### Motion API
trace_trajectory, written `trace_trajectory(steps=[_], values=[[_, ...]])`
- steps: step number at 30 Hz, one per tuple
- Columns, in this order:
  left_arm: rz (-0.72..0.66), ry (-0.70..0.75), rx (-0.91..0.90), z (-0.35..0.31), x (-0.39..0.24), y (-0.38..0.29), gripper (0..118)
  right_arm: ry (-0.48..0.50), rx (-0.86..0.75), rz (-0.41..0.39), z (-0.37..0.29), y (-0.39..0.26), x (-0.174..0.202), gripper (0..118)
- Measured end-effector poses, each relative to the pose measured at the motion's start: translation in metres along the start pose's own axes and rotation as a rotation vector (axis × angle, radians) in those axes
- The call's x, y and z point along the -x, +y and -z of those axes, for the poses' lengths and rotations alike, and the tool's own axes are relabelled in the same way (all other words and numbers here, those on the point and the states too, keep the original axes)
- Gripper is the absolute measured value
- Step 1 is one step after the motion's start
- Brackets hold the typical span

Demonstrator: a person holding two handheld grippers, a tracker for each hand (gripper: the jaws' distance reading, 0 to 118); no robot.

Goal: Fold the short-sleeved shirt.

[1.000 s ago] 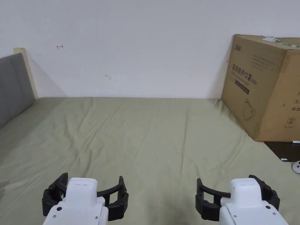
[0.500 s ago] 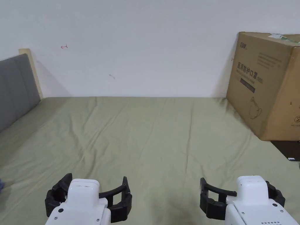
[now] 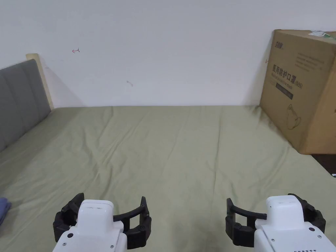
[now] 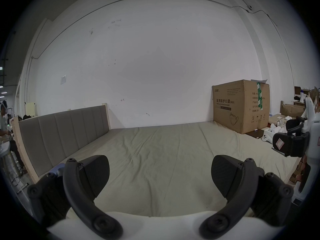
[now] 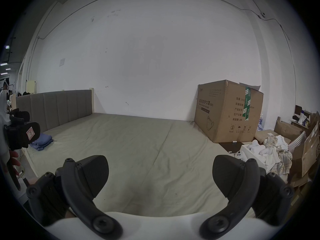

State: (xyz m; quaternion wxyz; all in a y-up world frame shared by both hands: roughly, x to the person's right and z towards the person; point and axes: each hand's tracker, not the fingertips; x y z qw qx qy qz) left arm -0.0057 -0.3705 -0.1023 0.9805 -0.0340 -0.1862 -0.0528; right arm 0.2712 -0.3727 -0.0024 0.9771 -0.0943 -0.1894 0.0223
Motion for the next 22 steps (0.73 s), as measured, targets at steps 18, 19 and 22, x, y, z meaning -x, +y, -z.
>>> trace_trajectory(steps=[18,19,22], values=[[-0.02,0.006,0.001,0.0003,0.004,-0.0006,117,-0.03,-0.015,-0.011,-0.0012,0.0,0.0035,118],[-0.022,0.007,0.001,0.0003,0.0045,-0.0006,117,-0.022,-0.018,0.0,-0.0024,-0.0002,0.0016,118],[-0.028,0.008,-0.001,-0.0002,0.0057,-0.0007,117,-0.005,-0.015,0.016,-0.0017,0.0,-0.0017,118]])
